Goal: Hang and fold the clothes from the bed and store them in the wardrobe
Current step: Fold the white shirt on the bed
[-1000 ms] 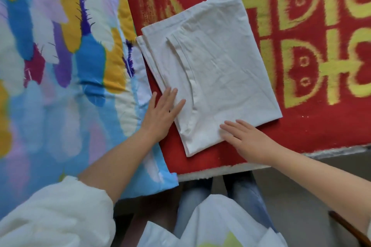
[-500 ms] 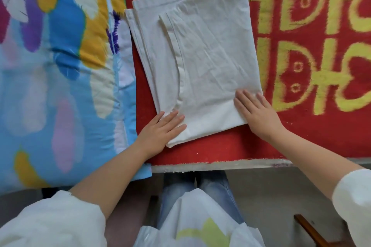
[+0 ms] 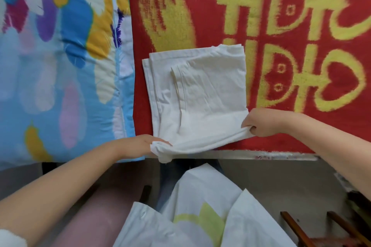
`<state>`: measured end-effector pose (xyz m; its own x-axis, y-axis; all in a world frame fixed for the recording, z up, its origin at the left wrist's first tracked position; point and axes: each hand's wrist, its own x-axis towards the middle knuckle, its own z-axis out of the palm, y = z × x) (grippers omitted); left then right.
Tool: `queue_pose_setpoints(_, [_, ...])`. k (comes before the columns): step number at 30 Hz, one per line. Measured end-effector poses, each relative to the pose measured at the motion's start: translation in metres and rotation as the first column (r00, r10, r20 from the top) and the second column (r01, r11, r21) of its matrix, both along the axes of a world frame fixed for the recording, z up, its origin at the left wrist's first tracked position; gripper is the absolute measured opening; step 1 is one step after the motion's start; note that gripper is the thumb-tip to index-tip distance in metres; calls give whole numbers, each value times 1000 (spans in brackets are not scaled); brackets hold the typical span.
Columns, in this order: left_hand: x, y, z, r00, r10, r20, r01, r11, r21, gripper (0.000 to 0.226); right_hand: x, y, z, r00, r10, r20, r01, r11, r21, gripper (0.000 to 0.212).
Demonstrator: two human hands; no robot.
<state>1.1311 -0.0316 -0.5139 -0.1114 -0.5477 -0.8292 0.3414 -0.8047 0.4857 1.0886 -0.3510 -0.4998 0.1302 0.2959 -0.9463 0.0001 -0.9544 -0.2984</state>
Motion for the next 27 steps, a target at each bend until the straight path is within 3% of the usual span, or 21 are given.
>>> queue_pose_setpoints(1, [13, -1, 5, 994, 106, -1, -105, 994, 29, 29, 14, -5, 6, 998, -64, 15, 64, 998, 8, 30])
queue_pose_setpoints(4, [51, -9, 3, 918, 350, 188, -367, 928, 60, 28, 60, -22, 17, 952, -242, 189, 239, 970, 37, 29])
queue_pose_setpoints(5, [62, -16, 1, 844, 497, 203, -517, 855, 53, 21, 73, -26, 15, 915, -296, 273, 297, 954, 40, 27])
queue_pose_setpoints(8, [92, -36, -21, 548, 815, 190, -836, 540, 99, 43, 101, -33, -4, 708, -462, 534, 482, 869, 113, 15])
queue_pose_setpoints(10, [105, -47, -37, 370, 887, 278, -929, 359, 91, 44, 107, -35, -26, 534, -539, 651, 617, 775, 136, 27])
queue_pose_setpoints(12, [105, -53, -49, 151, 925, 349, -987, 122, 103, 38, 101, -34, -41, 339, -619, 709, 760, 624, 182, 35])
queue_pose_setpoints(13, [97, -53, -54, 112, 907, 405, -992, 82, 91, 33, 95, -32, -46, 256, -649, 716, 811, 548, 207, 36])
queue_pose_setpoints(14, [86, -55, -56, 152, 876, 457, -988, 137, 67, 29, 87, -30, -50, 197, -674, 712, 844, 485, 227, 37])
queue_pose_setpoints(17, [51, -63, -57, 357, 700, 618, -893, 450, 7, 40, 53, -18, -59, 132, -735, 665, 907, 361, 218, 41])
queue_pose_setpoints(19, [40, -70, -60, 367, 575, 731, -848, 530, 9, 48, 33, -12, -63, 109, -771, 628, 932, 298, 205, 44])
queue_pose_setpoints(22, [46, -76, -62, 283, 458, 843, -876, 482, 32, 37, 22, -10, -65, 20, -798, 602, 940, 220, 260, 41])
queue_pose_setpoints(27, [53, -80, -56, 185, 614, 767, -888, 438, -137, 4, 43, -10, -63, -62, -864, 500, 931, 130, 342, 31])
